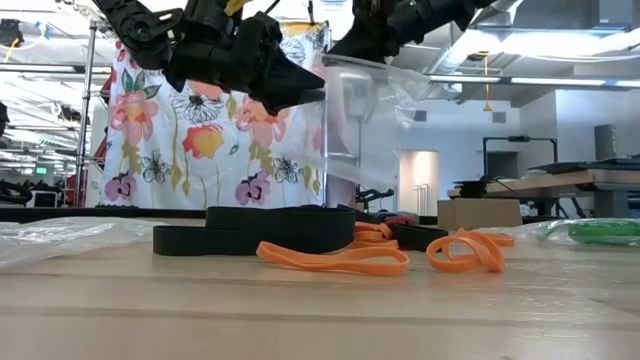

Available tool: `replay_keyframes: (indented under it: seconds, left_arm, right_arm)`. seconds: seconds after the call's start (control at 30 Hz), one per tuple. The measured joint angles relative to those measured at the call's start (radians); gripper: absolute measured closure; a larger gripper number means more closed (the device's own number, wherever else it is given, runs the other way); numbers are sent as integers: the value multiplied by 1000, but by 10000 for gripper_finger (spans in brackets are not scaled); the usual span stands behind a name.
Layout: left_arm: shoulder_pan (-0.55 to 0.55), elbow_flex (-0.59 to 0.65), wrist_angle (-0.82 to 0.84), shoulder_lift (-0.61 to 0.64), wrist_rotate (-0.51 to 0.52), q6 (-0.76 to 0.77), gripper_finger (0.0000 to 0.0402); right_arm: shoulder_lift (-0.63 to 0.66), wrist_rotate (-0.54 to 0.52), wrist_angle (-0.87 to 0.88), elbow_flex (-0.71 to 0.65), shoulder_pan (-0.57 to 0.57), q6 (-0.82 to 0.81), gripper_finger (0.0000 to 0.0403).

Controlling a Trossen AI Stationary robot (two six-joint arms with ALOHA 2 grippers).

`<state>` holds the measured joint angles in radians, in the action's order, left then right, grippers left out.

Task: Sort rubber bands
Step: Put the orange rubber band into the transparent zip bag

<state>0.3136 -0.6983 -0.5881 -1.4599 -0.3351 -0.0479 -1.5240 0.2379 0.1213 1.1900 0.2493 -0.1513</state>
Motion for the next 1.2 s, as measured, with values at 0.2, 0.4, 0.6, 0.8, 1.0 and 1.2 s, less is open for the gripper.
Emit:
replay_keyframes:
  seconds: [0.2, 0.4, 0.6, 0.8, 1.0, 1.2]
  left_arm:
    - [0, 0, -8, 0, 11, 3, 379]
    - [0, 0, -13, 0, -11, 20, 400]
    - [0, 0, -11, 0, -49, 58, 401]
    - [0, 0, -5, 0, -85, 91, 401]
    - [0, 0, 7, 0, -159, 129, 401]
    - [1, 0, 41, 1, -245, 187, 401]
  right_arm:
    - [0, 0, -1, 0, 2, 26, 403]
    - [0, 0, 14, 0, 0, 152, 400]
    - [0, -2, 18, 0, -26, 435, 359]
    - [0, -78, 29, 0, -62, 610, 294]
    - [0, -205, 43, 0, -104, 777, 232]
    - [0, -243, 41, 0, -137, 912, 208]
